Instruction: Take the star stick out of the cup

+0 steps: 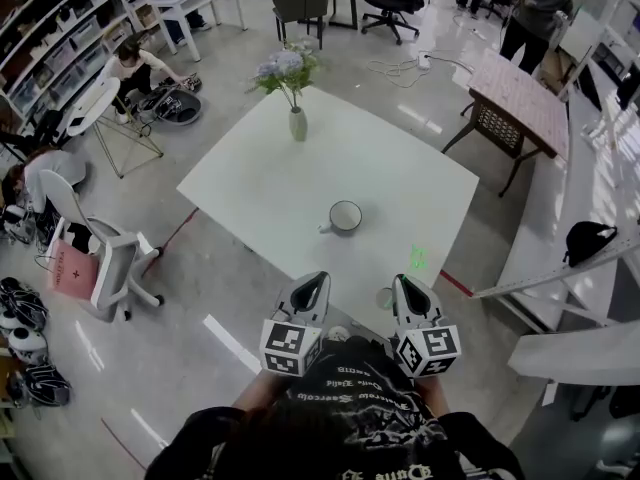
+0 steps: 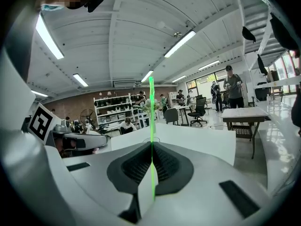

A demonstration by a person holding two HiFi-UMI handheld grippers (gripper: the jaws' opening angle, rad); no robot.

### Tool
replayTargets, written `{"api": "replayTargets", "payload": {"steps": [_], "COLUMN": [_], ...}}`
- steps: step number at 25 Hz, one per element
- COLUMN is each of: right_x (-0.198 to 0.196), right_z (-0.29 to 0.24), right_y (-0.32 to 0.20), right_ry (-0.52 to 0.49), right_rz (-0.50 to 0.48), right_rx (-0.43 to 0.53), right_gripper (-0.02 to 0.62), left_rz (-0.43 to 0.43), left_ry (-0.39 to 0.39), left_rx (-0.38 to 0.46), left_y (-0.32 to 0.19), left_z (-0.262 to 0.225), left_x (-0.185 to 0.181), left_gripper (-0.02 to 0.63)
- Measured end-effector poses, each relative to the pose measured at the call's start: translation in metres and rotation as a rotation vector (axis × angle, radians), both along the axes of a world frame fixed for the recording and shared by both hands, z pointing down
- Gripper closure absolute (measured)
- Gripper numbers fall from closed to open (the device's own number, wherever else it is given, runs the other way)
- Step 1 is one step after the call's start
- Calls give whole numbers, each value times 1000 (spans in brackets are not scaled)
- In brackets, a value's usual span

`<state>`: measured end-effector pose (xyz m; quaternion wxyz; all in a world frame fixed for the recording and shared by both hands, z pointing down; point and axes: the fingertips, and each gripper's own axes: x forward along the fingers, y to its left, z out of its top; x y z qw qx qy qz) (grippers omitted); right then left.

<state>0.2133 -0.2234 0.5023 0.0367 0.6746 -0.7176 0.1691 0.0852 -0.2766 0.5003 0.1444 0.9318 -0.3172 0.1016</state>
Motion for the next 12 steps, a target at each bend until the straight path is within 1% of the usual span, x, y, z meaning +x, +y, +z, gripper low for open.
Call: {"api": "replayTargets", "payload": {"steps": [12], "right_x": [-9], "right_z": [-3], "right_y": [-7], "right_ry": [9], "right_rz": [-27], "right_rx": [-2], "right_gripper": [583], "left_rz": [-29], "left_ry": [-7], "left_rx": [-17], "left_y": [-5], "left_z": [-1], "left_x": [-9], "left_gripper": [586]}}
